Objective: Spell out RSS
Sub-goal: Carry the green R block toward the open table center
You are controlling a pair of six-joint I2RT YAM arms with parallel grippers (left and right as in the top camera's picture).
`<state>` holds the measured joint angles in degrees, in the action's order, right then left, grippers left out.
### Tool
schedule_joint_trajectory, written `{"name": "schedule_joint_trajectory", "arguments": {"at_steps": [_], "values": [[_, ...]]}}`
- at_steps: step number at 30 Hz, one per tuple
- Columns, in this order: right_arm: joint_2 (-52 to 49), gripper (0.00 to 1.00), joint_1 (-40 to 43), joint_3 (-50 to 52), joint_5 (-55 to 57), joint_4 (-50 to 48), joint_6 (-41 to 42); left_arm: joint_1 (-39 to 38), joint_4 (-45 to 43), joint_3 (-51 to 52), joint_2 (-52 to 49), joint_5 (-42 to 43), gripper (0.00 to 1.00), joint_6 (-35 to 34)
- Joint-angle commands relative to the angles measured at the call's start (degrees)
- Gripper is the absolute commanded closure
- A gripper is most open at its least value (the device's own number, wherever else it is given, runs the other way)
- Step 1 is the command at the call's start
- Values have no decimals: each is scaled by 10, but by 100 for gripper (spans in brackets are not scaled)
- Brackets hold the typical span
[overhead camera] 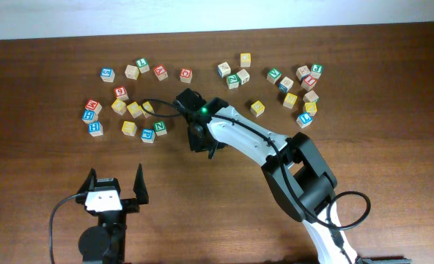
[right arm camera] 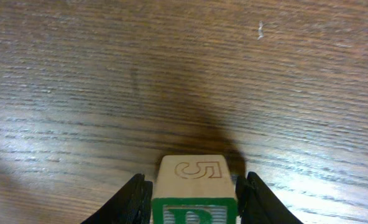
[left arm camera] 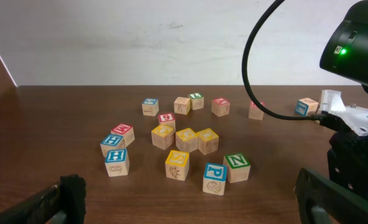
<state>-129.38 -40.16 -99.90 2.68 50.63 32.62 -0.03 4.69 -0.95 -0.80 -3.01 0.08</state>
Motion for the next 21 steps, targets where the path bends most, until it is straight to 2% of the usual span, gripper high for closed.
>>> {"name": "schedule_joint_trajectory", "arguments": {"at_steps": [1, 7, 21], "values": [[7, 69, -3, 2, -25, -2, 17, -3, -1, 5, 4, 6, 1, 9], [7, 76, -3, 2, -24, -1, 43, -3, -1, 5, 4, 6, 1, 8], [7, 76, -2, 2, -21, -3, 60, -3, -1, 5, 4, 6, 1, 8]]}}
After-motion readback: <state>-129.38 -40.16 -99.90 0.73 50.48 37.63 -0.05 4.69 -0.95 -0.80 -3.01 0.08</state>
